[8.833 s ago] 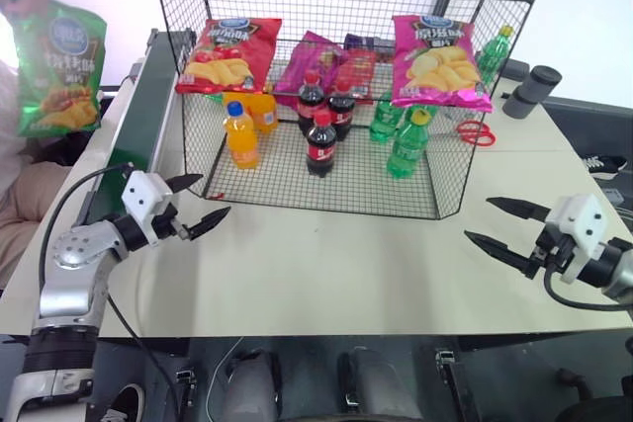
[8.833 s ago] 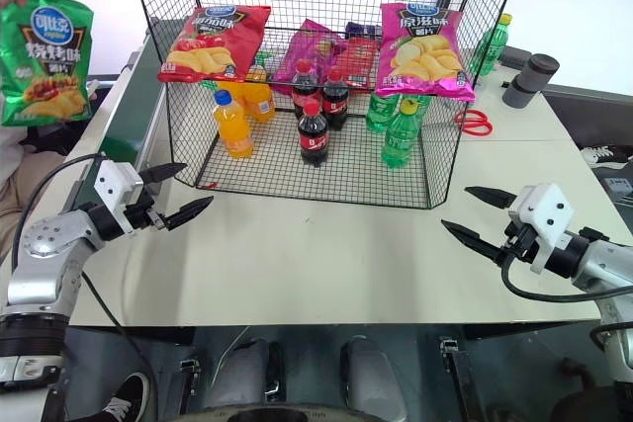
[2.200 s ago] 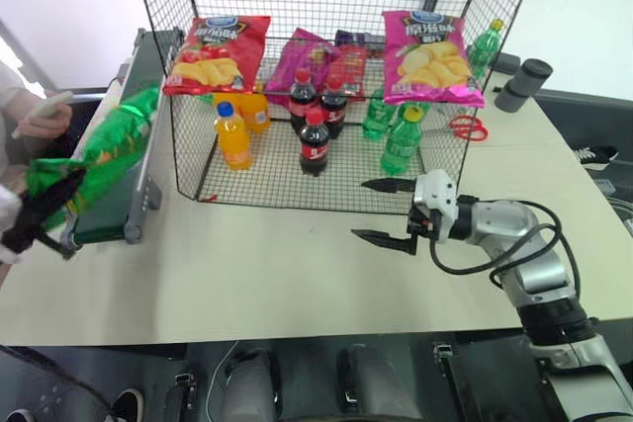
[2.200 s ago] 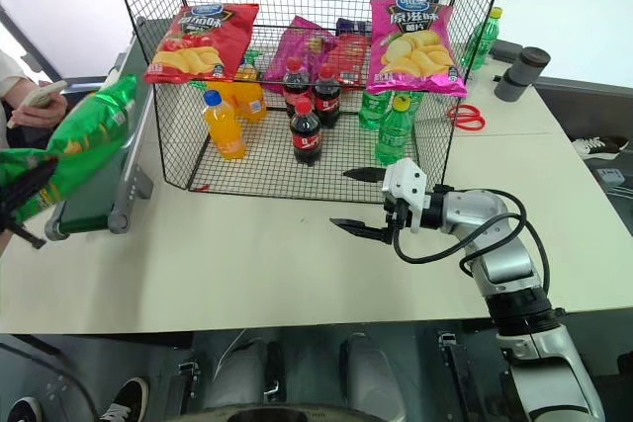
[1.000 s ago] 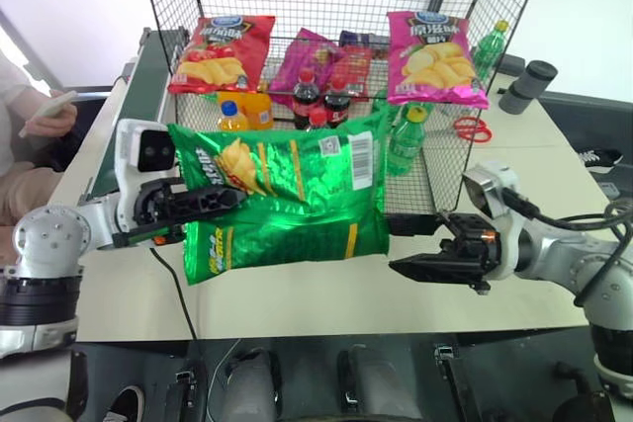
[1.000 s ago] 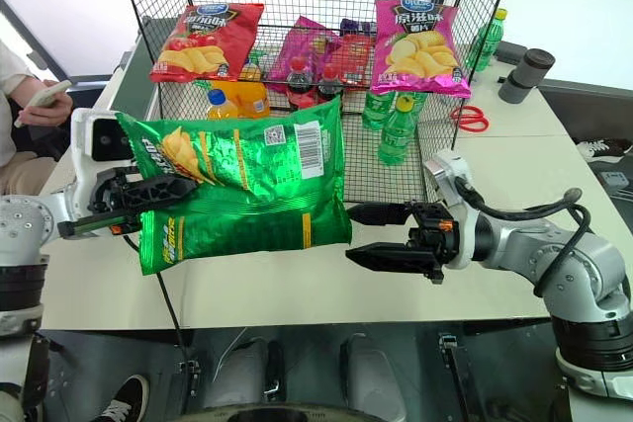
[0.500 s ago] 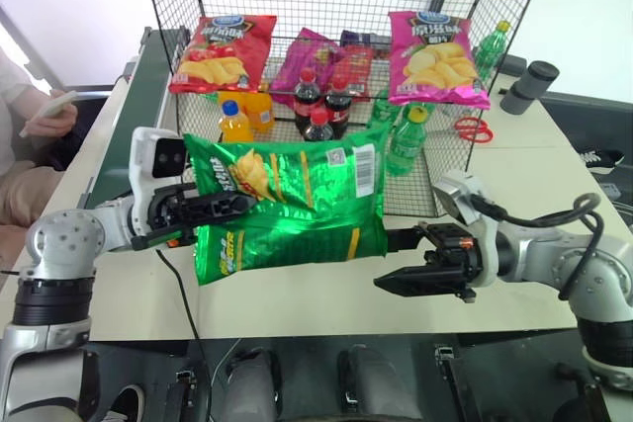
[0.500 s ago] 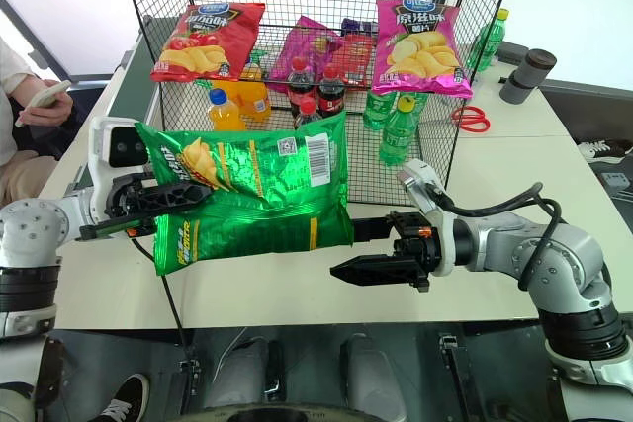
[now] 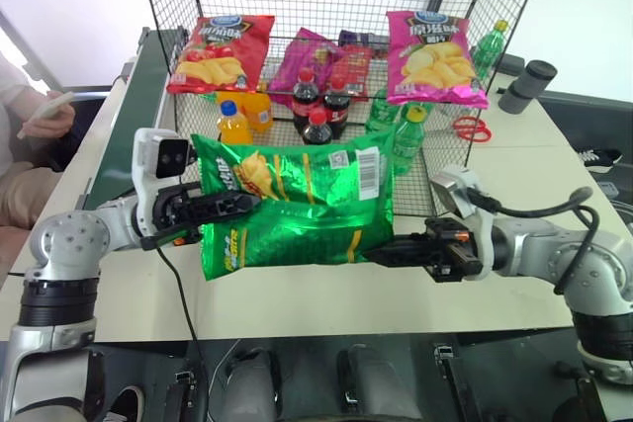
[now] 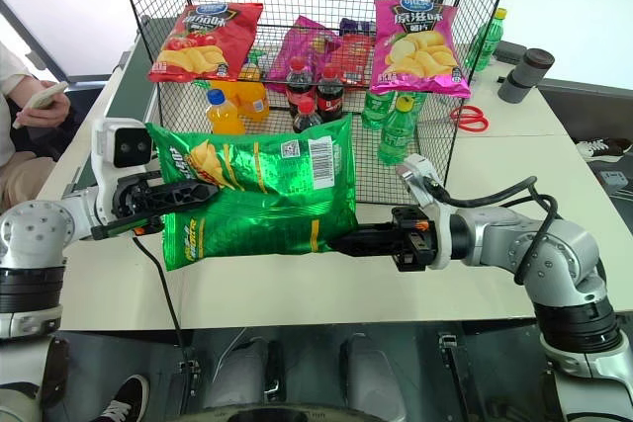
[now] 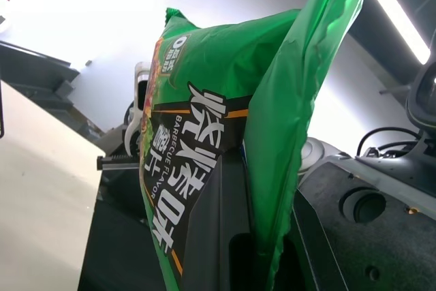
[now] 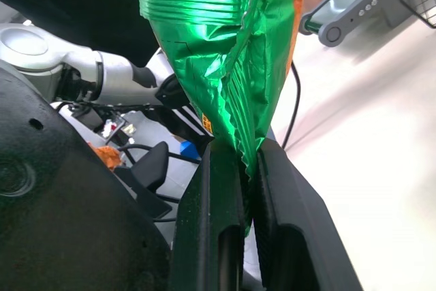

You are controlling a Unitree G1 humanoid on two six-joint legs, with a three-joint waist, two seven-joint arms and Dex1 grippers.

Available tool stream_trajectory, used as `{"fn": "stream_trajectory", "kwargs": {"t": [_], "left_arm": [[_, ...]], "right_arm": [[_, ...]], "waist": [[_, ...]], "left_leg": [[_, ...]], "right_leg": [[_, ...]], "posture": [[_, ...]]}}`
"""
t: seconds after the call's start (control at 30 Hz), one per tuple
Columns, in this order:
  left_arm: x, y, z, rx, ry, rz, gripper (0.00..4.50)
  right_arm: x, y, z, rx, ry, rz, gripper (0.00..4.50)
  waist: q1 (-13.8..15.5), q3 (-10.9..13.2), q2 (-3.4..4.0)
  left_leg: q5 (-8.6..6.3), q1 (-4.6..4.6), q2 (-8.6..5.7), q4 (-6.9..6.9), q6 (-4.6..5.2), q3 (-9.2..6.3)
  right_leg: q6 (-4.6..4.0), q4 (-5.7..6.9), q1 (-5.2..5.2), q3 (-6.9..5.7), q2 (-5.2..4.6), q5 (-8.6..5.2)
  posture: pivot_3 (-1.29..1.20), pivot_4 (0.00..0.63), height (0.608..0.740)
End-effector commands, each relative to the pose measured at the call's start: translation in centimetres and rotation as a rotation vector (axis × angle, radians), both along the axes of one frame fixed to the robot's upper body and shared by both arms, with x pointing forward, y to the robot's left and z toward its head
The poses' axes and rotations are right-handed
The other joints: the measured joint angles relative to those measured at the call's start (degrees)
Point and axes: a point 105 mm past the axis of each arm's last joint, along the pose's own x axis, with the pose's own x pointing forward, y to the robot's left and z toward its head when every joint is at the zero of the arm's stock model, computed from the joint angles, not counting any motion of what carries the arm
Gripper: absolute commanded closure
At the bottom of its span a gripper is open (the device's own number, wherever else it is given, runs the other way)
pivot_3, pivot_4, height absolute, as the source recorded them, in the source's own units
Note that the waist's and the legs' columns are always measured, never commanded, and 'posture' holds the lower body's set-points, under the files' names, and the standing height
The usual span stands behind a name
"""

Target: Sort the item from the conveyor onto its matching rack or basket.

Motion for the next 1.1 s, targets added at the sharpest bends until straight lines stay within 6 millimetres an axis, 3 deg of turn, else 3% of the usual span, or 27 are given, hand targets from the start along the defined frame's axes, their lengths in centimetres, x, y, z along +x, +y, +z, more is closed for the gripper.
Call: {"fn": "stream_trajectory", "kwargs": {"t": [0.03, 0.2, 0.3, 0.53, 0.57, 0.63, 0.7, 0.8, 0.97, 1.1], "left_arm": [[0.3, 0.9, 0.9, -0.012, -0.051, 0.034, 4.50], [1.7, 1.4, -0.3, 0.052, -0.056, 0.140, 4.50], [2.1, 1.5, -0.8, 0.092, -0.074, 0.178, 3.76], [2.5, 2.9, -1.4, 0.113, -0.106, 0.284, 0.24], [2.6, 3.2, -1.6, 0.127, -0.143, 0.324, 0.07], [2.8, 3.7, -2.1, 0.170, -0.219, 0.410, 0.07], [3.0, 4.5, -2.7, 0.207, -0.249, 0.499, 0.07], [3.1, 5.6, -3.3, 0.237, -0.272, 0.603, 0.07], [4.3, 7.4, -3.6, 0.249, -0.335, 0.845, 0.07], [5.0, 7.1, -3.6, 0.258, -0.408, 0.955, 0.07]], "right_arm": [[0.1, 0.1, 0.6, 0.017, -0.035, 0.001, 4.47], [0.3, 0.0, 0.4, 0.011, -0.054, -0.017, 4.47], [0.6, -0.2, 0.3, 0.008, -0.070, -0.034, 4.50], [2.2, -1.5, -0.2, -0.107, -0.204, -0.144, 4.50], [2.5, -1.8, -0.5, -0.156, -0.257, -0.163, 4.50], [2.8, -2.4, 0.1, -0.192, -0.326, -0.190, 4.50], [4.1, -2.9, 1.3, -0.263, -0.519, -0.266, 4.50], [5.3, -2.8, 4.3, -0.224, -0.728, -0.376, 4.50], [4.4, -1.4, 7.3, -0.161, -0.999, -0.434, 4.50], [5.5, -0.8, 10.2, -0.178, -1.246, -0.555, 4.50]], "waist": [[-0.01, 0.00, 0.00], [0.01, 0.00, 0.00], [0.00, 0.00, 0.00], [-0.04, 0.00, 0.00], [-0.03, 0.00, 0.00], [-0.02, 0.00, 0.01], [-0.10, 0.00, 0.01], [-0.17, 0.00, 0.01], [0.15, -0.01, -0.02], [0.03, 0.01, 0.00]], "left_leg": [[0.00, 0.00, 0.00, 0.00, 0.00, 0.00], [0.00, 0.00, 0.00, 0.00, 0.00, 0.00], [0.00, 0.00, 0.00, 0.00, 0.00, 0.00], [0.00, -0.01, 0.00, 0.00, 0.00, 0.01], [0.00, -0.01, 0.00, -0.01, 0.00, 0.02], [-0.01, -0.02, 0.00, -0.02, 0.01, 0.03], [-0.01, -0.02, 0.01, -0.03, 0.02, 0.05], [-0.01, -0.01, 0.02, -0.03, 0.01, 0.06], [-0.01, -0.04, 0.02, -0.04, 0.01, 0.06], [-0.01, -0.06, -0.01, -0.02, 0.01, 0.13]], "right_leg": [[0.00, 0.00, 0.00, 0.00, 0.00, 0.00], [0.00, -0.01, 0.00, 0.00, 0.00, 0.00], [0.00, -0.01, 0.00, 0.00, 0.00, 0.00], [0.00, -0.01, -0.01, 0.00, 0.00, 0.00], [0.00, -0.01, -0.02, 0.00, -0.01, 0.00], [0.00, -0.03, -0.03, 0.00, -0.02, 0.00], [0.00, -0.06, -0.03, 0.00, -0.02, 0.00], [0.00, -0.05, -0.05, 0.01, -0.02, 0.00], [0.00, -0.10, -0.05, -0.01, -0.04, 0.00], [0.01, -0.09, -0.05, 0.03, -0.09, 0.01]], "posture": [[0.00, 0.150, 0.740], [0.00, 0.150, 0.740], [0.00, 0.150, 0.740], [0.00, 0.150, 0.740], [0.00, 0.150, 0.740], [0.00, 0.150, 0.740], [0.00, 0.150, 0.740], [0.00, 0.150, 0.740], [0.00, 0.150, 0.740], [0.00, 0.150, 0.740]]}}
